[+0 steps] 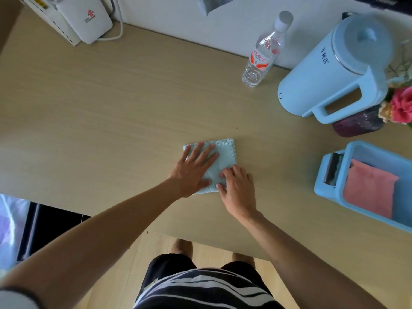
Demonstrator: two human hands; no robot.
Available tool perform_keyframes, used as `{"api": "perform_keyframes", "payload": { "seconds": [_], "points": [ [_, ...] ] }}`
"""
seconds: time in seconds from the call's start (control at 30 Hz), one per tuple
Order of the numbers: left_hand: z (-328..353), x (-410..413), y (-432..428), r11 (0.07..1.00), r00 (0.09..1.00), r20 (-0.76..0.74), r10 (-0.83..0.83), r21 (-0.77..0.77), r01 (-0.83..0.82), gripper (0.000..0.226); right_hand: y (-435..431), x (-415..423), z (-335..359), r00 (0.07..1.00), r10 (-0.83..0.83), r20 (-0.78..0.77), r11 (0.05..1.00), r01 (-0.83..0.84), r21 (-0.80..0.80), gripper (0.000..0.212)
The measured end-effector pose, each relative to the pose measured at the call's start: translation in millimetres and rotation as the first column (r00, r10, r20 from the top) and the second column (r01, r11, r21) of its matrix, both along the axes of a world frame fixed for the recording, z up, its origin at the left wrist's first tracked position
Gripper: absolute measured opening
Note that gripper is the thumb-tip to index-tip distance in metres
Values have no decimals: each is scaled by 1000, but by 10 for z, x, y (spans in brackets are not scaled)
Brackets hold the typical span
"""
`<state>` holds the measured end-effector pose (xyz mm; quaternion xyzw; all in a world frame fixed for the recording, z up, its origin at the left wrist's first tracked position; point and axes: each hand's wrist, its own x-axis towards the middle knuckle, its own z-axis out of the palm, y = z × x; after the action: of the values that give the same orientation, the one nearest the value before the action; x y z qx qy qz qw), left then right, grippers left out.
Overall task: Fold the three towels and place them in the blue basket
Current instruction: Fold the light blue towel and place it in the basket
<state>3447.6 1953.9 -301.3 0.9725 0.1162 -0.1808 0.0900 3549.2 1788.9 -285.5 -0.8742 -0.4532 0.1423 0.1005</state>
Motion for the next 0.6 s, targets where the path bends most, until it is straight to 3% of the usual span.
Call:
{"api": "perform_keyframes", "payload": {
  "seconds": [0.13,0.27,0.4,0.5,0.6],
  "points": [
    [168,158,2,966,961,109,253,-72,-247,83,-36,-70,103,988,-152,7,987,152,42,33],
    [230,316,-7,953,949,84,303,-12,-303,83,-218,-194,174,968,-249,-39,967,250,43,43],
    [307,452,31,914,915,-5,404,-38,-404,54,-422,-268,217,953,-293,-73,954,297,53,44],
    [418,528,46,884,895,-72,440,-138,-446,22,-539,-258,265,934,-343,-103,932,352,84,45],
    [615,587,16,802,870,-91,485,-350,-484,21,-611,-191,334,905,-380,-192,901,409,146,47]
  ]
}}
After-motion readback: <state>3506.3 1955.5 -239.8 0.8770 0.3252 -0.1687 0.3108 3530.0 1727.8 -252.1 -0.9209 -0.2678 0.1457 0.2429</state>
